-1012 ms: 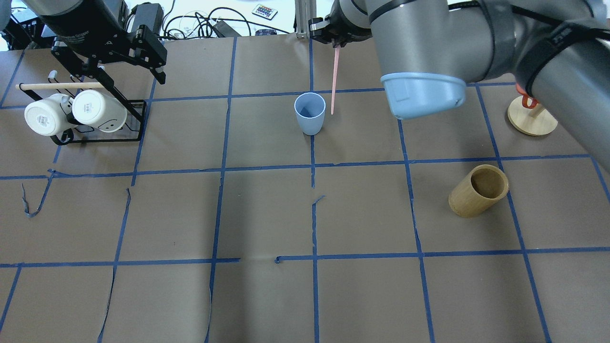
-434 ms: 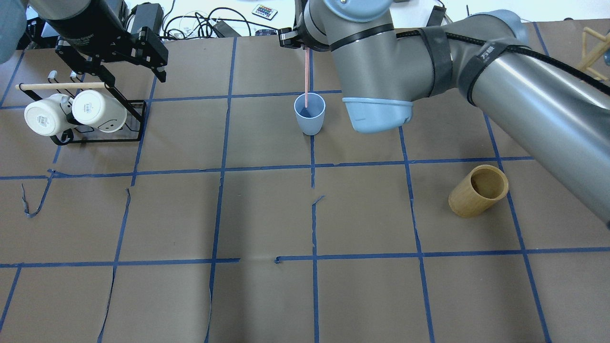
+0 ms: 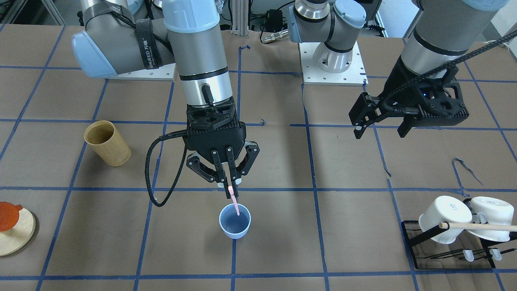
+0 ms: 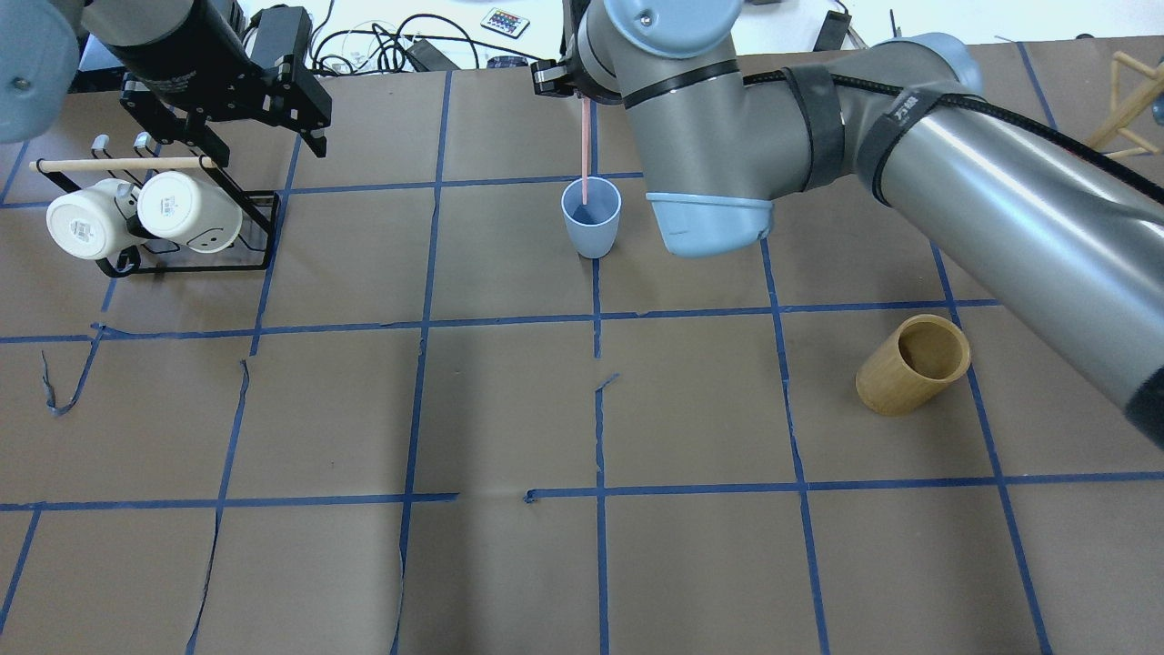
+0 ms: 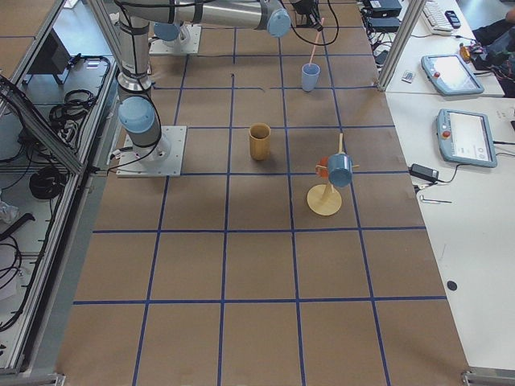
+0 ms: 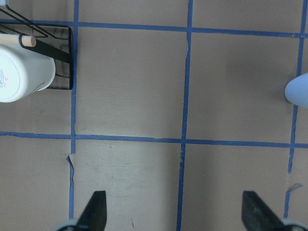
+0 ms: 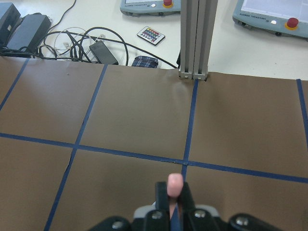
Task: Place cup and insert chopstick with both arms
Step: 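Lower the pink chopstick into the light blue cup with the right gripper, then open the right gripper to release the chopstick in the cup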
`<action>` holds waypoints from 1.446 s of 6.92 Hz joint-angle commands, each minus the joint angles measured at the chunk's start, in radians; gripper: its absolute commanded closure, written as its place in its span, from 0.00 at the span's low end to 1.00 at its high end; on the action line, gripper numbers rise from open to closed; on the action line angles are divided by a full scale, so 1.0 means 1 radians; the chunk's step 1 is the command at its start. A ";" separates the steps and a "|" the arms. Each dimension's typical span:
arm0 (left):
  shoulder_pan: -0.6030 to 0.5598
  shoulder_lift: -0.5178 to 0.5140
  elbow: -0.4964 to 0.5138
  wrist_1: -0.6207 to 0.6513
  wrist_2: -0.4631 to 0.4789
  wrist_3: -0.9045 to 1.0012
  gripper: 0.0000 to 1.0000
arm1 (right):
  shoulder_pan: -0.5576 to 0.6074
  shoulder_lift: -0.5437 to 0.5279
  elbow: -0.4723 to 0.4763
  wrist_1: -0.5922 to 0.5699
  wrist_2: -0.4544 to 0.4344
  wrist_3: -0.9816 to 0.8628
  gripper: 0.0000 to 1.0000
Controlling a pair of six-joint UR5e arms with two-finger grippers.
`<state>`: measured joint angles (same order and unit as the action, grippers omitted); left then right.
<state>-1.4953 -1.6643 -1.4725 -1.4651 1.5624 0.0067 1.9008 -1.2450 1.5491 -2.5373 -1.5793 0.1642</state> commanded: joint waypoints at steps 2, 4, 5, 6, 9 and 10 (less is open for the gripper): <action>-0.009 0.008 -0.009 0.011 0.002 0.004 0.00 | 0.001 0.015 0.005 -0.004 -0.004 0.001 0.56; -0.010 0.009 -0.009 0.005 0.002 0.004 0.00 | 0.000 0.007 0.003 -0.001 -0.007 0.020 0.00; -0.010 0.009 -0.009 0.003 0.002 0.004 0.00 | -0.008 -0.010 -0.007 0.020 -0.013 0.027 0.00; -0.010 0.009 -0.009 0.003 0.002 0.004 0.00 | -0.025 -0.069 -0.009 0.181 -0.019 0.028 0.00; -0.010 0.008 -0.009 0.002 0.002 0.004 0.00 | -0.165 -0.178 -0.026 0.697 -0.008 0.024 0.00; -0.010 0.008 -0.009 0.002 0.001 0.004 0.00 | -0.217 -0.210 -0.026 0.851 -0.005 0.015 0.00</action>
<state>-1.5048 -1.6566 -1.4818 -1.4628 1.5644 0.0107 1.7509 -1.4169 1.5254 -1.8836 -1.5885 0.1878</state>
